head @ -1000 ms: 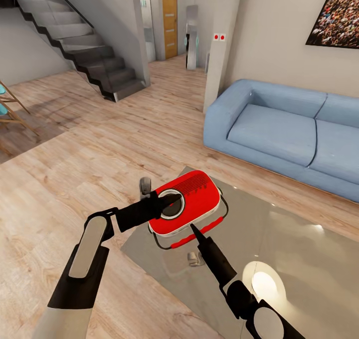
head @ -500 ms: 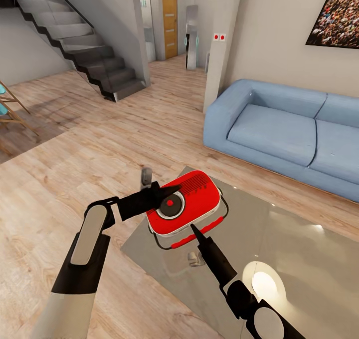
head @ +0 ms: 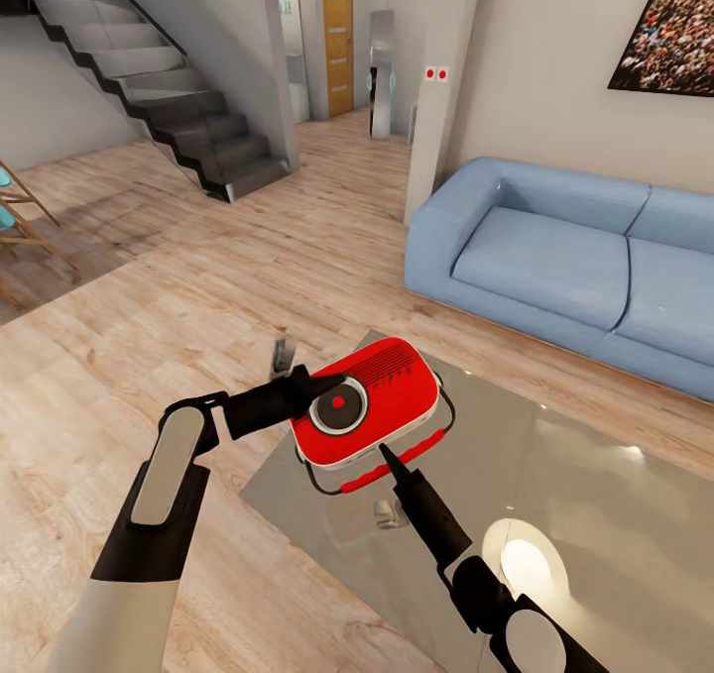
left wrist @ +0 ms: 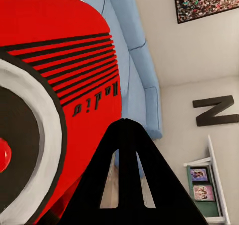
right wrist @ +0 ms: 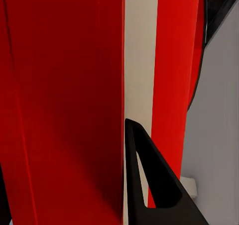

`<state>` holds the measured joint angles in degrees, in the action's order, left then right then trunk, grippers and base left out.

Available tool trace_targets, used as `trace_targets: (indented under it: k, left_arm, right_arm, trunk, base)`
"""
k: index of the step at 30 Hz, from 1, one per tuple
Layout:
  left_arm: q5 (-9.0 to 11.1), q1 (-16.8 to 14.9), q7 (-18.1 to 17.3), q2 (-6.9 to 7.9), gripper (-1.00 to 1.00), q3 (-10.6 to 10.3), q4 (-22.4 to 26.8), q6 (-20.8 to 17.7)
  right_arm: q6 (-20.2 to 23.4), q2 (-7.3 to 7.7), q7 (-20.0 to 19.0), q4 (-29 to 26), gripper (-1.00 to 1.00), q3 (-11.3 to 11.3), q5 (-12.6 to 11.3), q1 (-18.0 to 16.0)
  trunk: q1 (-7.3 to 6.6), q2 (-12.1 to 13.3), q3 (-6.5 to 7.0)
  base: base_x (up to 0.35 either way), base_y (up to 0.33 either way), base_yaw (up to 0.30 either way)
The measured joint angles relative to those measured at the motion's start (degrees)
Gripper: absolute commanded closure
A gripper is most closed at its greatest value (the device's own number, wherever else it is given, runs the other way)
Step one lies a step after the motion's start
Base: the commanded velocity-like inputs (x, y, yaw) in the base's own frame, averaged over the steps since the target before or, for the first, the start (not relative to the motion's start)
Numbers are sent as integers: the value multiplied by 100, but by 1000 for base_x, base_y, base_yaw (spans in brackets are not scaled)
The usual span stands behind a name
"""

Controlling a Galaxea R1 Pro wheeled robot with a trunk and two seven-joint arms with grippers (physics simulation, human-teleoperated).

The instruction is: Turn on the radio receiver that's on the table in the living room.

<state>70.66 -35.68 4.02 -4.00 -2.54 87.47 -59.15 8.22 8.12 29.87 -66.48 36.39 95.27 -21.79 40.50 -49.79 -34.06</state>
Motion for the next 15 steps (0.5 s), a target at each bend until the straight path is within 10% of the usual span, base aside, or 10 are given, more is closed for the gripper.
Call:
trace_targets:
  k: [15]
  left_arm:
    - [-7, 0, 596, 5, 100, 7, -175, 30]
  right_arm:
    - [0, 0, 0, -9, 100, 0, 0, 0]
  trunk:
    - [0, 0, 0]
  base:
    - [0, 0, 0]
